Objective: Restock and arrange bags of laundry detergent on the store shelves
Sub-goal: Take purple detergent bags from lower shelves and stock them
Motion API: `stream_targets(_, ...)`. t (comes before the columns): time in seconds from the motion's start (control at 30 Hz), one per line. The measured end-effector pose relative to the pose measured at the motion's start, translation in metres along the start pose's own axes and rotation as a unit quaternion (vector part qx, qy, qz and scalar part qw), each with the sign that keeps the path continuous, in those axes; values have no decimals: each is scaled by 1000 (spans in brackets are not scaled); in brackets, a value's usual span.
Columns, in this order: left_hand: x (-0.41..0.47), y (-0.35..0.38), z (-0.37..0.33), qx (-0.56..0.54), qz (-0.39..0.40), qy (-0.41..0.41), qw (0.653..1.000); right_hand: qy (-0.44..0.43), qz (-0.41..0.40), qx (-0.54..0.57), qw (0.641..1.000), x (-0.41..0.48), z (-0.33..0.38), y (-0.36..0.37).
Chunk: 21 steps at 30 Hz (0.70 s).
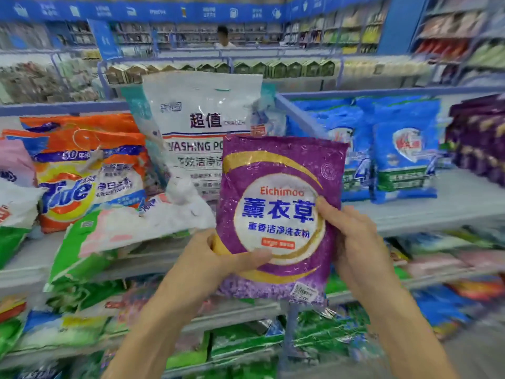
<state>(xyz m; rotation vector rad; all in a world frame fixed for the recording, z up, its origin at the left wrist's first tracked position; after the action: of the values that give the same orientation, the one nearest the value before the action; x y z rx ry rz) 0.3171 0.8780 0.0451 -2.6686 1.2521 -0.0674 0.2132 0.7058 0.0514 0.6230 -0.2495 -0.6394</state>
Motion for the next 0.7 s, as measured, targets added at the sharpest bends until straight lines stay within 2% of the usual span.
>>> stream_targets(0.1, 2, 59, -5, -38, -8, -20, 999, -49, -36, -9, 998, -23, 38, -51)
stream_targets(0.23, 4, 140, -14, -94, 28, -20, 995, -78, -88, -3, 993, -52, 80, -116)
stream_targets(0.47, 5, 267, -25, -110, 84, -38, 990, -117, -154, 23, 981, -99, 141, -216)
stream_targets(0.7, 31, 367, -39, -137, 115, -57, 982, -97, -180, 35, 978, -127, 174, -302)
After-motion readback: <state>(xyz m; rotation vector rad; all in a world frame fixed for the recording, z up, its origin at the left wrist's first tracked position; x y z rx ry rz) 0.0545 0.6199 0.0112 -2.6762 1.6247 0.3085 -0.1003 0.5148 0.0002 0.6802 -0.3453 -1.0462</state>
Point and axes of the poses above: each hand's wrist, its own x-axis towards the middle knuckle, its own y-axis out of the palm, z = x × y, the point moved 6 cm from there along x, towards the middle knuckle, and after that the axes turned 11 degrees about x, right-handed, at the moved point
